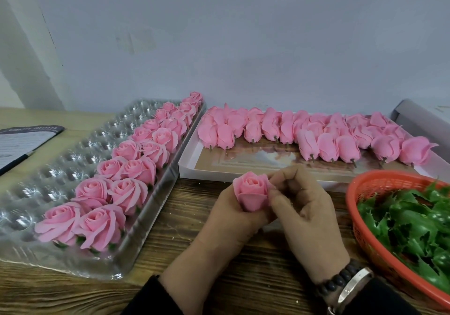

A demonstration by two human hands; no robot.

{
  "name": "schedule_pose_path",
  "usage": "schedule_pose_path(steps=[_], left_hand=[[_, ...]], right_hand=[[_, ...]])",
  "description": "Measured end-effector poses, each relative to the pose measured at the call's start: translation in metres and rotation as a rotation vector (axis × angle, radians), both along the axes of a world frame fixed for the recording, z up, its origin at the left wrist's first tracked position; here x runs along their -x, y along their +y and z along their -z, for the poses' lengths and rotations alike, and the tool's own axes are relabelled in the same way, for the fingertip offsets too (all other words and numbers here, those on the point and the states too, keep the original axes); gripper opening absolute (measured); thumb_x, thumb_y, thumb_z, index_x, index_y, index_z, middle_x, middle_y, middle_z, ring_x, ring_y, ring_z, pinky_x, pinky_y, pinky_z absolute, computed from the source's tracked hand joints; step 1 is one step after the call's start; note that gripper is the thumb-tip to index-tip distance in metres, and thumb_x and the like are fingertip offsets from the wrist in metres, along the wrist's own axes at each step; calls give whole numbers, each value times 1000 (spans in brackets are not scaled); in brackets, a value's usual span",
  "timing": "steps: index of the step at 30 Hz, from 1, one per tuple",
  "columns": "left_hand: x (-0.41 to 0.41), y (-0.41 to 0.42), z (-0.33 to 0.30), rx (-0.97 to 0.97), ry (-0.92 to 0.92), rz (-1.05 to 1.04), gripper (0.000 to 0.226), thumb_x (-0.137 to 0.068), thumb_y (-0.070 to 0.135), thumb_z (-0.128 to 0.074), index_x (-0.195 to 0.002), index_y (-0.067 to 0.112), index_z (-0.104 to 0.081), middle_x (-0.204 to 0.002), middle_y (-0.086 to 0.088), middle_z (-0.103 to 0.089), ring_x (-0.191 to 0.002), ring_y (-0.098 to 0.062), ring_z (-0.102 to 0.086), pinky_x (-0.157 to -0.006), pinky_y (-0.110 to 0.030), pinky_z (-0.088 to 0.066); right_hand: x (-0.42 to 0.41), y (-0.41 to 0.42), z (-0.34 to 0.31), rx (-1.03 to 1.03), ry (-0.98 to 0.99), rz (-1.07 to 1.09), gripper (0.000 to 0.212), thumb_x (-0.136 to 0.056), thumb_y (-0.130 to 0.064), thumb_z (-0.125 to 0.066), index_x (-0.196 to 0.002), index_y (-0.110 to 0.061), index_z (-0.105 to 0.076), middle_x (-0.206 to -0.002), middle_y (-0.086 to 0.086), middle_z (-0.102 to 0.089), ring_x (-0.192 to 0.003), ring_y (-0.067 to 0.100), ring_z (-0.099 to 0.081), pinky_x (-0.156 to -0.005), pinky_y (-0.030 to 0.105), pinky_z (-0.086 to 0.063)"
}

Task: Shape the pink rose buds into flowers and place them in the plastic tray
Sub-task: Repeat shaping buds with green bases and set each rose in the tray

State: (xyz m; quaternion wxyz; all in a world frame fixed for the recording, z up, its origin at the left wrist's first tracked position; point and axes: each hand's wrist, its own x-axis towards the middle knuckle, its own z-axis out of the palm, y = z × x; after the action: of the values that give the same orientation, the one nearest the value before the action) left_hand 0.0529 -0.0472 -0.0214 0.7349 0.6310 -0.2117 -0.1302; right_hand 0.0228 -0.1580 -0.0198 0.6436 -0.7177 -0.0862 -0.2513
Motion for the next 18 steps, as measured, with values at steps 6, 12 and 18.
schedule_pose_path(steps=[6,12,18], left_hand=[[-2,0,-1,217,206,-102,10,-66,4,-73,-61,10,-67,-51,1,-58,-47,-8,-51,-45,-18,-40],[-3,-1,-6,406,349,-134,14,-68,8,-65,-77,-1,-61,-63,-12,-62,-57,-18,-63,-54,-24,-52],[0,-4,-1,363,361,-145,8,-68,11,-67,-70,6,-60,-62,-7,-53,-59,-14,-54,-58,-25,-48]], right_hand=[[-4,-4,3,-13,-1,94,35,-78,11,-45,-83,-21,-57,-80,3,-66,-77,12,-63,-74,23,-50],[-5,5,10,214,177,-48,29,-70,11,-60,-74,-18,-56,-68,-3,-57,-61,5,-52,-57,11,-40],[-6,4,14,386,153,41,15,-77,-13,-70,-71,-18,-57,-64,-4,-57,-62,5,-50,-59,24,-41]])
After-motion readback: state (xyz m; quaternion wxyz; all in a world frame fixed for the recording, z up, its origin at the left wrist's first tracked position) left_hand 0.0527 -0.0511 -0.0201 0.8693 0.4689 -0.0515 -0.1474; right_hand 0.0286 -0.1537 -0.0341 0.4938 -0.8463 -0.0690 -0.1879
